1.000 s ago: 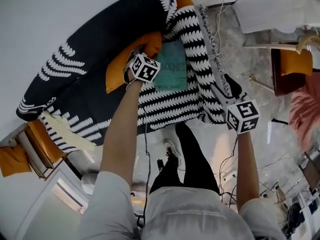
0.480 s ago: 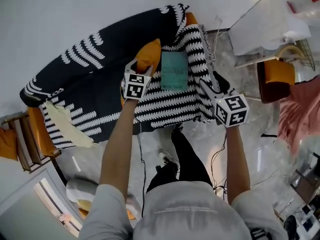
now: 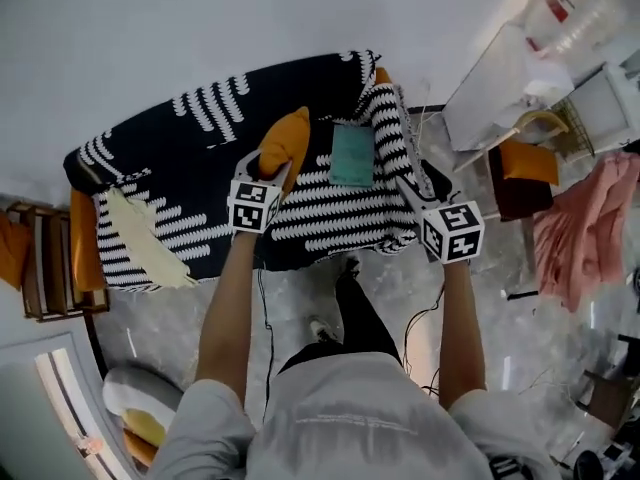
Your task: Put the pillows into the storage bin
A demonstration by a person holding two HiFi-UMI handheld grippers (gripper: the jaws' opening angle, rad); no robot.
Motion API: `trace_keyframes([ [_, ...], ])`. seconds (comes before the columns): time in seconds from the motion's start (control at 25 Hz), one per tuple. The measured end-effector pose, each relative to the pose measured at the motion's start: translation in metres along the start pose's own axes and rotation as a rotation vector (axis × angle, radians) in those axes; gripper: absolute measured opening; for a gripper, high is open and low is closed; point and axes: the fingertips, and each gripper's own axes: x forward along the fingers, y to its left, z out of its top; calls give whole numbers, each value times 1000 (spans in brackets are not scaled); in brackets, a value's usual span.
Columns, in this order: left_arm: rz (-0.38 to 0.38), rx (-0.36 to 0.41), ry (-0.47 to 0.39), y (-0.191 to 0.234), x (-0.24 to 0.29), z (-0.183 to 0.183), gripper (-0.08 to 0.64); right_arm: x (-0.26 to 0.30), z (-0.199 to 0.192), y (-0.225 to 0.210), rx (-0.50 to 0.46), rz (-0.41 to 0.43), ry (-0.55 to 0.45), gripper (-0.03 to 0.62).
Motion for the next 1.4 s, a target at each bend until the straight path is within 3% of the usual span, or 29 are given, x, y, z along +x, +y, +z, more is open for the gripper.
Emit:
trace_keyframes([
  [0.32, 117, -56, -158, -3, -164, 23, 207, -61, 56, 68, -87, 21, -115, 231],
  [0.52, 245, -37, -235, 12, -264, 39, 207, -66, 91, 135, -180, 144, -176, 230],
  [0.8, 491, -86, -290, 49, -408, 22, 209, -39, 128, 259, -323, 409, -219, 224],
  [0.96, 670, -165, -266, 62, -485, -19, 210, -22, 140, 340, -441, 601, -236, 219],
  [1.16, 889, -256, -237, 66, -573, -60, 210, -1, 154, 425, -514, 803, -235, 212],
  [1.4, 1192, -312, -153, 38, -671, -83, 210, 8, 184, 545, -591, 1097, -273, 199],
])
